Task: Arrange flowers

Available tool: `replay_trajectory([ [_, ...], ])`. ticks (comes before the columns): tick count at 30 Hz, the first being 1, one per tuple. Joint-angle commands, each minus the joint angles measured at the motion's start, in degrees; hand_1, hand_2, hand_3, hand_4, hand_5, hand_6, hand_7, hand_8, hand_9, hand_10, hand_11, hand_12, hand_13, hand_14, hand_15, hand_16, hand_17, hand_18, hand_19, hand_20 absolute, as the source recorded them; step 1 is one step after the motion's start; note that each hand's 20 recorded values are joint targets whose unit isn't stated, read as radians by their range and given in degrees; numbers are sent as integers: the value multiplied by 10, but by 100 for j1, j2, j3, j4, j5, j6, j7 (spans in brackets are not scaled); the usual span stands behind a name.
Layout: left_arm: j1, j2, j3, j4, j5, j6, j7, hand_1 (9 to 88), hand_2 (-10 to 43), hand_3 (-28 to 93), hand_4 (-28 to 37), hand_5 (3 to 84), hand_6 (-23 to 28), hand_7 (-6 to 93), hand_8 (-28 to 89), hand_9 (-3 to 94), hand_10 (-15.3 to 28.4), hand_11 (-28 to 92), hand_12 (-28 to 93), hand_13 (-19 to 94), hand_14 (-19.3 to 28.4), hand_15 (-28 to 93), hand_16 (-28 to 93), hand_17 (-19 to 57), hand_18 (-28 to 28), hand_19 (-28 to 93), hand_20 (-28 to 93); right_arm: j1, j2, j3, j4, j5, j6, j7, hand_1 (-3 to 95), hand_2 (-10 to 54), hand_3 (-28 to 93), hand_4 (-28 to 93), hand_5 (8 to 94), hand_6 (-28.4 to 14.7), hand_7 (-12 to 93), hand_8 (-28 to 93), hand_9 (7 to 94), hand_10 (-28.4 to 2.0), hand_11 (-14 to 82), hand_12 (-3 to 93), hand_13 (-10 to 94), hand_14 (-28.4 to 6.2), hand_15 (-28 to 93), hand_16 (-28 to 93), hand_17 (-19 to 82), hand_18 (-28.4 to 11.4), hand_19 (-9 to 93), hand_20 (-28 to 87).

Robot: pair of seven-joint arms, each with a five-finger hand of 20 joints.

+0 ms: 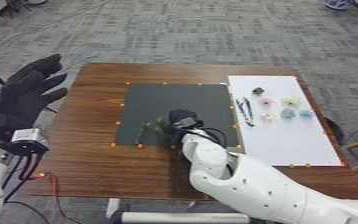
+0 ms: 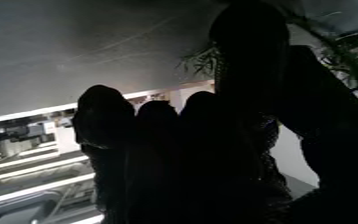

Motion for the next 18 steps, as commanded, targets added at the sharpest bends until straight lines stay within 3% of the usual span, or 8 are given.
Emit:
replay_trajectory([
  [1, 31, -48, 1, -3, 15, -31, -51, 253, -69, 704, -256, 217, 14, 223, -100, 142, 88, 147, 202, 44, 119, 386, -33, -143, 202, 396, 99, -290, -31, 171, 16, -30, -430, -90, 226, -13, 889, -185, 920, 32, 483, -66, 937, -70, 680, 440, 895, -69, 917, 354, 478, -244, 932, 511],
  [7, 138, -106, -39, -52, 19, 6, -28, 254, -67, 702, -254, 217, 15, 221, -98, 143, 88, 145, 203, 45, 118, 383, -32, -143, 202, 395, 99, -353, 62, 475, -244, 97, -656, -241, 199, -49, 857, -224, 874, 16, 405, -80, 928, -66, 656, 459, 882, -64, 908, 356, 466, -241, 932, 500],
  [12, 140, -145, -16, -70, 73, 0, -33, 254, -67, 702, -253, 217, 15, 220, -98, 143, 88, 145, 204, 45, 119, 384, -31, -143, 202, 395, 99, -537, 127, 794, -547, 127, -493, -331, 171, -47, 831, -229, 854, 10, 341, -83, 935, -60, 656, 444, 892, -52, 902, 349, 477, -239, 932, 493],
  [18, 147, -184, 12, -60, 43, -31, -82, 254, -67, 702, -253, 214, 14, 218, -97, 143, 87, 144, 205, 45, 119, 383, -31, -143, 201, 394, 99, -704, 275, 1081, -980, 76, -171, -136, 153, -19, 813, -216, 831, -2, 301, -80, 936, -59, 650, 444, 895, -49, 898, 351, 480, -240, 932, 495],
])
